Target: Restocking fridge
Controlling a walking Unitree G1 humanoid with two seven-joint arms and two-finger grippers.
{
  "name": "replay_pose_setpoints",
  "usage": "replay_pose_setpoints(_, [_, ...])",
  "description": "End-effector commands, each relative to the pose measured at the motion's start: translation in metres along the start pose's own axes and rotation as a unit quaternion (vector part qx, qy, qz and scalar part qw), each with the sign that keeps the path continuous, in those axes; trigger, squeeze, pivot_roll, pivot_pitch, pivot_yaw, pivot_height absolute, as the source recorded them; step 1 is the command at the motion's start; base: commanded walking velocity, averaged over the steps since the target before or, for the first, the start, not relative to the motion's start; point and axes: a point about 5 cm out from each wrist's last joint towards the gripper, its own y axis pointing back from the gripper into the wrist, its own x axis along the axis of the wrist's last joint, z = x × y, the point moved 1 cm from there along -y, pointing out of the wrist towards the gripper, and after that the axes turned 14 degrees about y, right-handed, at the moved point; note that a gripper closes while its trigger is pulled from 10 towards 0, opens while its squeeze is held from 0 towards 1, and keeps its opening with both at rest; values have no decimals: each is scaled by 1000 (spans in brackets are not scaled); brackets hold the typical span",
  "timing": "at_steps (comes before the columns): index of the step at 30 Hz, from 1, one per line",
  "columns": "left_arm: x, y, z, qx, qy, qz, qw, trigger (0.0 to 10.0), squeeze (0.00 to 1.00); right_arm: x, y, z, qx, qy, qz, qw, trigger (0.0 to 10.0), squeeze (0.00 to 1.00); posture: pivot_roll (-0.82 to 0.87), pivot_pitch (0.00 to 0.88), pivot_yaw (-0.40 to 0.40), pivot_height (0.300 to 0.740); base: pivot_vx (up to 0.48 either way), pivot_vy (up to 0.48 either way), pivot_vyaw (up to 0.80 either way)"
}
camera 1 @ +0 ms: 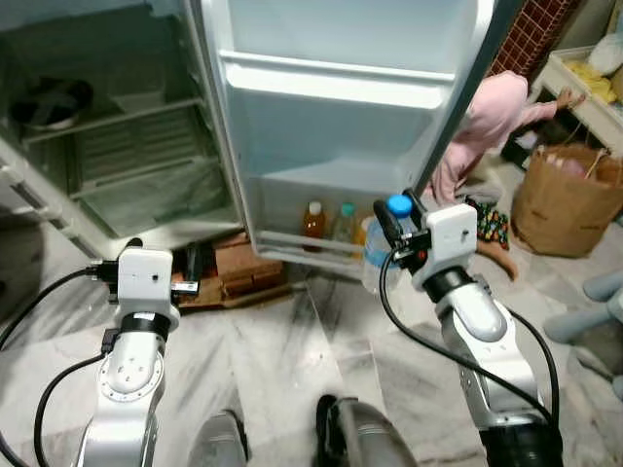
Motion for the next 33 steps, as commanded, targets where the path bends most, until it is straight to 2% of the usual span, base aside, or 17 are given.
replay_pose_setpoints(1, [-1, 3, -6, 13, -5, 1, 1000, 10000, 0, 9, 2, 0, -10, 4, 26, 1000, 10000, 0, 106, 181, -59, 740, 0, 0, 0])
replay_pose_setpoints(8, [-13, 7, -11, 24, -2, -6, 1000, 10000, 0, -4, 11, 12, -60, 16, 5, 998, 10000, 0, 112, 122, -49, 740, 0, 0, 0])
replay_pose_setpoints(12, [-16, 6, -11, 20, -10, -4, 1000, 10000, 0, -13, 16, 10, -65, 15, -5, 998, 10000, 0, 120, 77, -45, 740, 0, 0, 0])
replay_pose_setpoints(17, [-13, -2, -11, 18, -9, 8, 1000, 10000, 0, -12, 11, 7, -63, 20, 3, 998, 10000, 0, 119, 63, -48, 740, 0, 0, 0])
replay_pose_setpoints(28, [-14, 1, -12, 15, -5, 9, 1000, 10000, 0, -11, 9, 7, -53, 17, 13, 998, 10000, 0, 124, 63, -57, 740, 355, 0, 0])
replay_pose_setpoints(33, [-13, 0, -10, 12, -1, 10, 1000, 10000, 0, -10, 7, 6, -43, 11, 20, 999, 10000, 0, 121, 67, -57, 740, 362, 263, 0])
